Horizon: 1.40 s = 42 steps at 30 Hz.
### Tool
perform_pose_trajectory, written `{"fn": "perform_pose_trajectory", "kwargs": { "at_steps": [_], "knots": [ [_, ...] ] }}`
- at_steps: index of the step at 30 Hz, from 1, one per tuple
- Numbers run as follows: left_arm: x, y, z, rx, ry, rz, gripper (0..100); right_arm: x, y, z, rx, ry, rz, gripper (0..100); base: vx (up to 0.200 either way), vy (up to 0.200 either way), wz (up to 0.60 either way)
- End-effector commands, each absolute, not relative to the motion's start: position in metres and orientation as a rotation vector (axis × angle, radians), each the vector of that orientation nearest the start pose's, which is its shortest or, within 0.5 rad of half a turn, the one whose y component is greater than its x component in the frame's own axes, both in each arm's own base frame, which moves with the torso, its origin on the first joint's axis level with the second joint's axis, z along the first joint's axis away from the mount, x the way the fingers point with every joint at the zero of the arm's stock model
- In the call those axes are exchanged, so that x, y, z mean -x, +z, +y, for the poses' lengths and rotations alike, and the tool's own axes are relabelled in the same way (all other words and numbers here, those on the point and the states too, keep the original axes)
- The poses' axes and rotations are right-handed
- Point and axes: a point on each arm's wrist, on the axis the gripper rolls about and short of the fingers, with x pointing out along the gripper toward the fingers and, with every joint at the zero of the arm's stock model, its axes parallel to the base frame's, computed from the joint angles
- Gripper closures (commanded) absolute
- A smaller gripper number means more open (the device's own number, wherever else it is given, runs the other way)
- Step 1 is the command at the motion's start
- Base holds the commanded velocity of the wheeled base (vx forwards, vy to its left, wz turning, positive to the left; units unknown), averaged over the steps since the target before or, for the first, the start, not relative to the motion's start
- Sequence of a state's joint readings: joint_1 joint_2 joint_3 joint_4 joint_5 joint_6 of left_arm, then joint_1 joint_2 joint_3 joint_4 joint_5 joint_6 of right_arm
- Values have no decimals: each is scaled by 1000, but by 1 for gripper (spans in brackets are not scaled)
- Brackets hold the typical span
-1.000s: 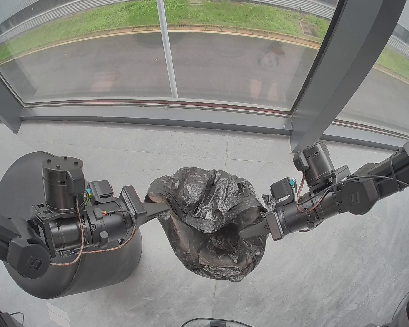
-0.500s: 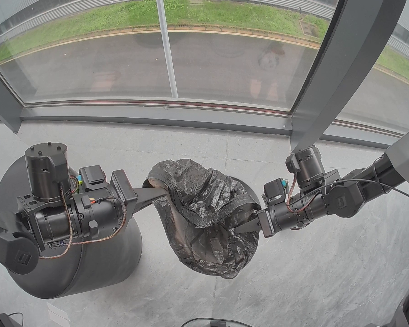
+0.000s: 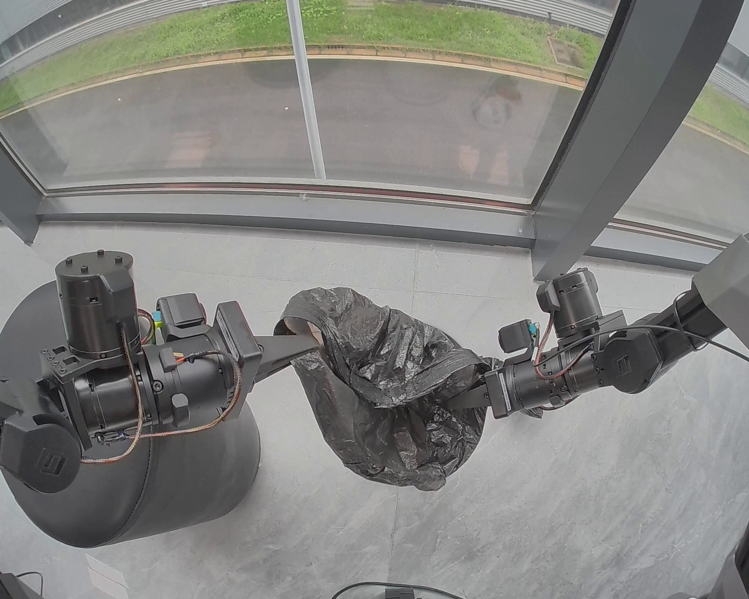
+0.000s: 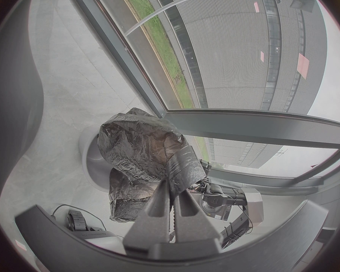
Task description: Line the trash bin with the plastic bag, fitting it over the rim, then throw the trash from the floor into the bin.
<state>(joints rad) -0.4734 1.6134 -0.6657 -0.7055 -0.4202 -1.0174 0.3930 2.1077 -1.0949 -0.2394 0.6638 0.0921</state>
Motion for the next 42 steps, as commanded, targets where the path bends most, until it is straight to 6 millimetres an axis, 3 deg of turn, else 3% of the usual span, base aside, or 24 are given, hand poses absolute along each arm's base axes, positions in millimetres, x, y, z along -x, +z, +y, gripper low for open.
{"fn": "perform_pose_trajectory", "kwargs": {
  "at_steps": [1,16,42],
  "knots": [
    [-244,174,-136,933,-681,693,100,-348,78,152,-197,947,856,100,0,0,0],
    [-257,142,-144,930,-663,777,100,-342,64,144,-196,938,855,100,0,0,0],
    [-259,112,-144,920,-596,872,100,-325,43,139,-200,931,899,100,0,0,0]
  ]
}}
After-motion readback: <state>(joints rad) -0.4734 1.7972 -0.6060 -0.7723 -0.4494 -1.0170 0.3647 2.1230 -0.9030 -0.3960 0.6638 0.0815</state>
